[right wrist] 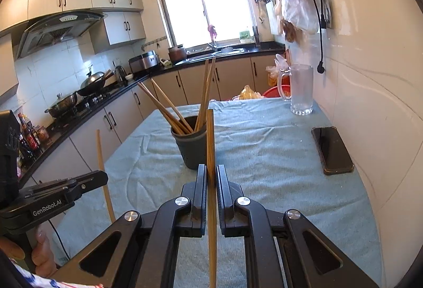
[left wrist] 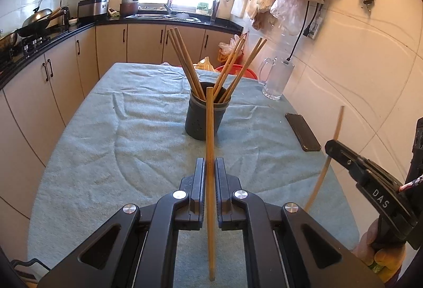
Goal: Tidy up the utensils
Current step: 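Lift both held chopsticks upright and carry them above the black holder cup, then lower the chopsticks into the cup and open both grippers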
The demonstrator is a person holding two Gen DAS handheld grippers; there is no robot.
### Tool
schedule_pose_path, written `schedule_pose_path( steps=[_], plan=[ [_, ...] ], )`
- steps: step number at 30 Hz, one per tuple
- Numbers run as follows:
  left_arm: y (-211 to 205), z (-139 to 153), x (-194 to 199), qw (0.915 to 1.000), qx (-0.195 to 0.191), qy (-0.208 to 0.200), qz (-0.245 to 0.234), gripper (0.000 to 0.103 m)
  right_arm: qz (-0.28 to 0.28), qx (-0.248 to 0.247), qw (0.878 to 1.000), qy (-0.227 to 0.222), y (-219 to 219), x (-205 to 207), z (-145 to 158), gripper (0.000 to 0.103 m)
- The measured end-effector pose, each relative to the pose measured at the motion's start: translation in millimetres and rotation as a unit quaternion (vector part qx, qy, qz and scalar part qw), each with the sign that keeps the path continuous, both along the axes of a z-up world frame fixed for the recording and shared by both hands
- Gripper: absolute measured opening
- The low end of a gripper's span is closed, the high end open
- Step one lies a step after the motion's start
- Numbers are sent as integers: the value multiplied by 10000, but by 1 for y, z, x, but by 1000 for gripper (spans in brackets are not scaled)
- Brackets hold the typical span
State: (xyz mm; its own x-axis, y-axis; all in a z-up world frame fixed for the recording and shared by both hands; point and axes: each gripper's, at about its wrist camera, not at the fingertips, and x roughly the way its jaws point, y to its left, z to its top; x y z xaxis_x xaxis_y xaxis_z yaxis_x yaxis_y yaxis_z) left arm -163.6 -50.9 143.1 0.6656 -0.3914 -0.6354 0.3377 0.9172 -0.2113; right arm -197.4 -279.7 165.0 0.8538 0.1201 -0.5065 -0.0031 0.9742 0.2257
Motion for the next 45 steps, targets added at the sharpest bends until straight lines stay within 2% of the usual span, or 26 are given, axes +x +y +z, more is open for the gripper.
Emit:
schedule_pose_path(
  steps=[10, 27, 45],
  plan=[
    [-4, 7, 9, 9999, 90, -60, 29, 6, -11, 84, 9999, -56, -9, 8, 4, 7],
    [-19, 35, 43, 9976, 428, -547, 44, 6, 55, 77, 9998, -194, -18, 36, 25, 8],
    [-25, 37, 61, 9958, 708, -573, -106, 6, 300, -236, 9991, -156, -2, 57, 40, 8]
  ],
)
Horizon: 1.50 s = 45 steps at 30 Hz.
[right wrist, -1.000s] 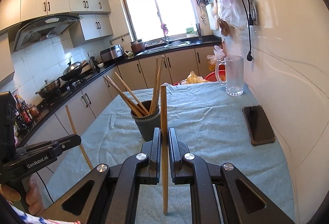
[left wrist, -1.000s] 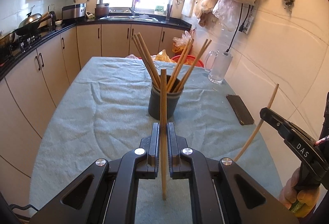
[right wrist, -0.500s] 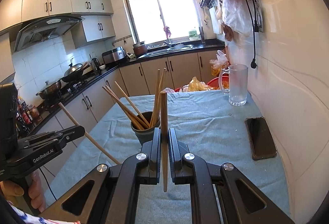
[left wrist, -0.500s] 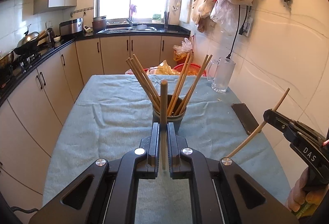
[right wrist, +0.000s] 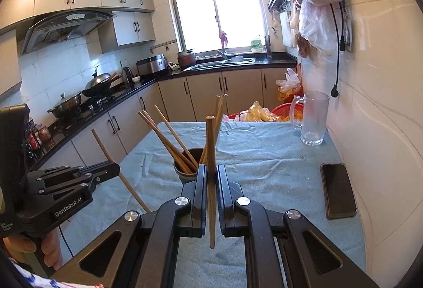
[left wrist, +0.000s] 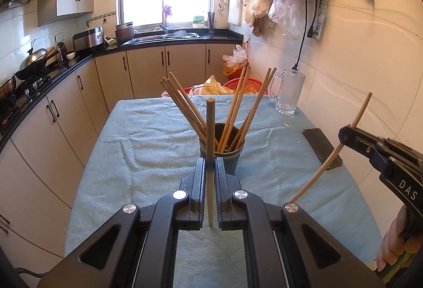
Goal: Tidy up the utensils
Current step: 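Lower the chopsticks into the cup and open both grippers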
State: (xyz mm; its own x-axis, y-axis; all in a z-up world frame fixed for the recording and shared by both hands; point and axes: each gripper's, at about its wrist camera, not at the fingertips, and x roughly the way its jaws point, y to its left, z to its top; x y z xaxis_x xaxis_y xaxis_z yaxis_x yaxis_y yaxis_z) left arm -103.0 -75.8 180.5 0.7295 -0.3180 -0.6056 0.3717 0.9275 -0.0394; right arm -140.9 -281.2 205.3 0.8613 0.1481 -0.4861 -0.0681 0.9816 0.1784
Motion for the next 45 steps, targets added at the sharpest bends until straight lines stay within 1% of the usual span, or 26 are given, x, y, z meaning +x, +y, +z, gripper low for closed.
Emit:
schedule_pose_path(
  steps=[4, 11, 16, 20, 24, 29, 33, 39, 45],
  plan=[
    [4, 4, 5, 9999, -100, 61, -72, 6, 62, -62, 10000, -28, 5, 6, 6, 7],
    [23, 33, 21, 9979, -602, 102, -197, 6, 201, -42, 9997, -112, 9, 22, 24, 7],
    [26, 57, 31, 9972, -703, -105, -220, 6, 291, -7, 9992, -256, 12, 34, 43, 7],
    [26, 76, 44, 9956, -869, -238, -246, 6, 341, -62, 9986, -404, 18, 46, 60, 7],
    [22, 91, 57, 9947, -919, -414, -197, 6, 345, -60, 9979, -544, 21, 63, 76, 7],
    [13, 102, 72, 9929, -999, -605, -217, 6, 336, 78, 9975, -624, 23, 88, 86, 7],
    [3, 99, 91, 9926, -1038, -610, -179, 6, 308, 118, 9974, -634, 27, 103, 84, 8],
    [-7, 77, 118, 9936, -1055, -384, -144, 6, 174, 55, 9975, -687, 29, 115, 68, 8],
    [-11, 59, 133, 9942, -1042, -261, -82, 6, 157, 28, 9982, -580, 29, 126, 51, 8]
  ],
)
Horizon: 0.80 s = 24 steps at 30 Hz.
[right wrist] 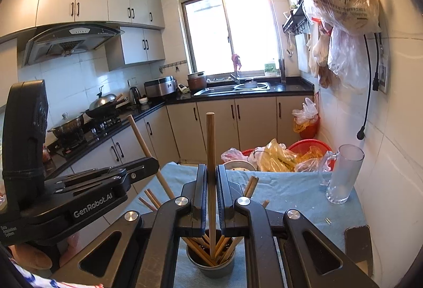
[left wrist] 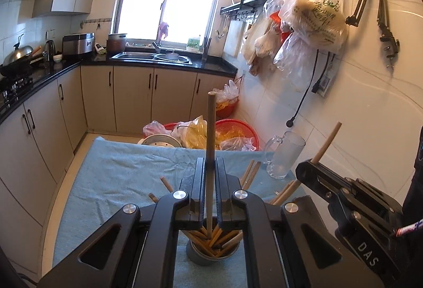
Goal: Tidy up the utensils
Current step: 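Lower the chopsticks into the cup and open both grippers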
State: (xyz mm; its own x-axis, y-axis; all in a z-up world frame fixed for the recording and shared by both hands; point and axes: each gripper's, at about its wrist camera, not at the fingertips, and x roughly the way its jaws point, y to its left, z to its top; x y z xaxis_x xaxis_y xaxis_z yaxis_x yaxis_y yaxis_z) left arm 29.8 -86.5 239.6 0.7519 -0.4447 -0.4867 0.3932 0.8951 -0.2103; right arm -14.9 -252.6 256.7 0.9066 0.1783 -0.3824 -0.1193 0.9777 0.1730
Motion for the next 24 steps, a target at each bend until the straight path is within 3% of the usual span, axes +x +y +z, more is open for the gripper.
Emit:
schedule_pose_path(
  steps=[24],
  plan=[
    [-8, -47, 9, 9987, 329, 393, 54, 6, -8, 79, 9970, 767, -2, 27, -66, 8]
  ],
)
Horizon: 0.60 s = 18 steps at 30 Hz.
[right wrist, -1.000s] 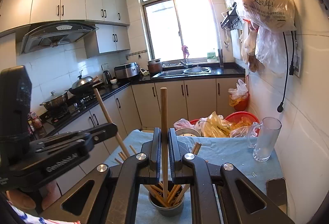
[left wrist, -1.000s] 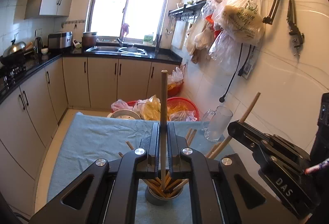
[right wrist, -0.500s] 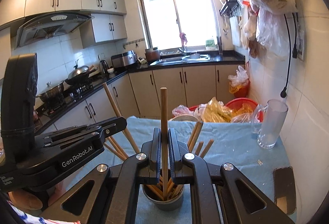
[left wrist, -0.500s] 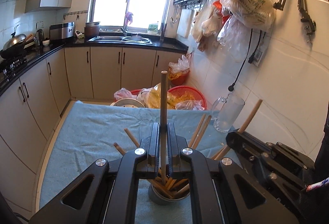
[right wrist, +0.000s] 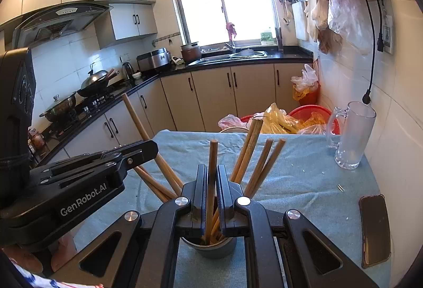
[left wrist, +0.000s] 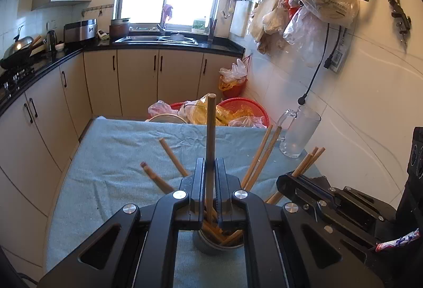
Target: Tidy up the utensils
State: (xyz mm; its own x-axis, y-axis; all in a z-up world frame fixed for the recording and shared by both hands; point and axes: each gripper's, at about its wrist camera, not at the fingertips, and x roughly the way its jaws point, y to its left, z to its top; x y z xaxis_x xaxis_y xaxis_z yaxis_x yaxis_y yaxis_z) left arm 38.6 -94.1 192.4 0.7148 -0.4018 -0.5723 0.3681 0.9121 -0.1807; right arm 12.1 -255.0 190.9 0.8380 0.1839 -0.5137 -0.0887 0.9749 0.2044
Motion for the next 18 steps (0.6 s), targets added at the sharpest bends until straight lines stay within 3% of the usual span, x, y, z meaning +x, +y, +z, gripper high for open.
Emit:
schedule_pose_path(
  steps=[7, 9, 11, 16, 18],
  plan=[
    [6, 10, -9, 9999, -70, -102, 44, 9, -53, -16, 9999, -90, 2, -6, 6, 13],
    [12, 14, -15, 9998, -128, -128, 105, 30, -88, 23, 9999, -118, 1, -9, 8, 25],
    [18, 18, -21, 9994, -212, -172, 204, 45, -108, 51, 9998, -161, 0, -12, 12, 27],
    [36, 33, -41, 9982, -364, -307, 376, 52, -175, 84, 9994, -270, -3, -24, 23, 34],
    [42, 39, -52, 9973, -398, -421, 451, 67, -195, 114, 9992, -339, -5, -32, 28, 39]
  ],
)
